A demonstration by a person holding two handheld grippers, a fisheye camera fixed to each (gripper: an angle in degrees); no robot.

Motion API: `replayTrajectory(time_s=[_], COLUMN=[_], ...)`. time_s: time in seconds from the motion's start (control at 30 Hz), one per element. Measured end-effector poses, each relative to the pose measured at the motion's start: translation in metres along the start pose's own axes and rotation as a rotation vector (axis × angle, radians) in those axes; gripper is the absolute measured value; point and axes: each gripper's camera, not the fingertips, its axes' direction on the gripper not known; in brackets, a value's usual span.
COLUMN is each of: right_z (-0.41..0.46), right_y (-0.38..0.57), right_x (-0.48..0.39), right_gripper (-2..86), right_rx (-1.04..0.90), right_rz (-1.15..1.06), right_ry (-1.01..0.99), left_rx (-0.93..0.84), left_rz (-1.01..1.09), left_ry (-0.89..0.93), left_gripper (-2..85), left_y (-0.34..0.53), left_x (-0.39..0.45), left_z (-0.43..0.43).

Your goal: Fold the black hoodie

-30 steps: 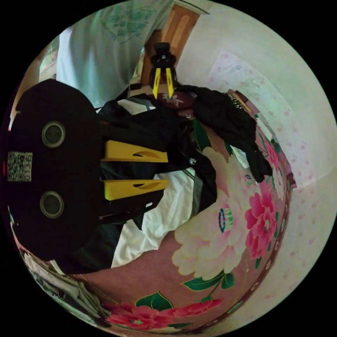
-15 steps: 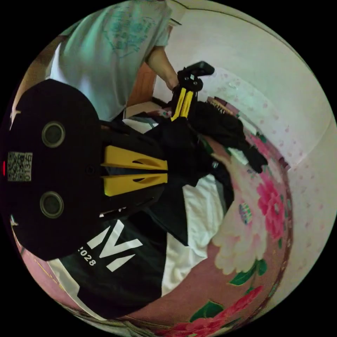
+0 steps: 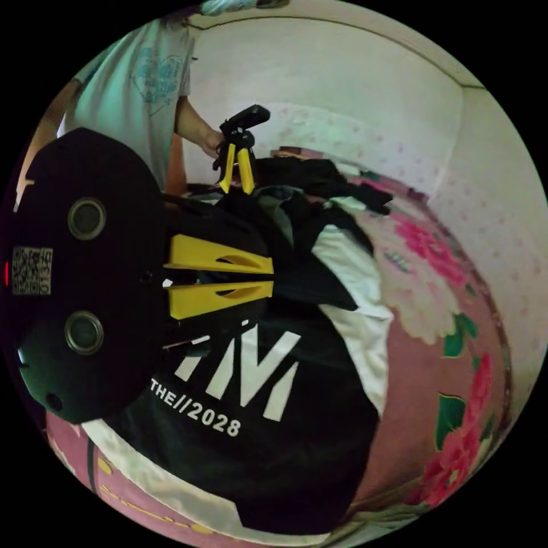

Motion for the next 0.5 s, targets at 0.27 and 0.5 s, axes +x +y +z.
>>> replayTrajectory(time_s=[0.27,0.5], right_z=[0.011,0.157], right_y=[0.029,0.050], right_x=[-0.138,-0.151], right_gripper=[0.4,0.0], right_rx=[0.054,-0.123], right_rz=[-0.403,-0.568], right_ry=[0.338,0.743], left_rx=[0.140,-0.128], left_rz=[0.070,0.002], left_ry=[-0.246,-0.252], left_gripper=[11.2,8.8], left_y=[-0.045,-0.115], left_x=[0.006,-0.034], left_z=[-0.031,0.062])
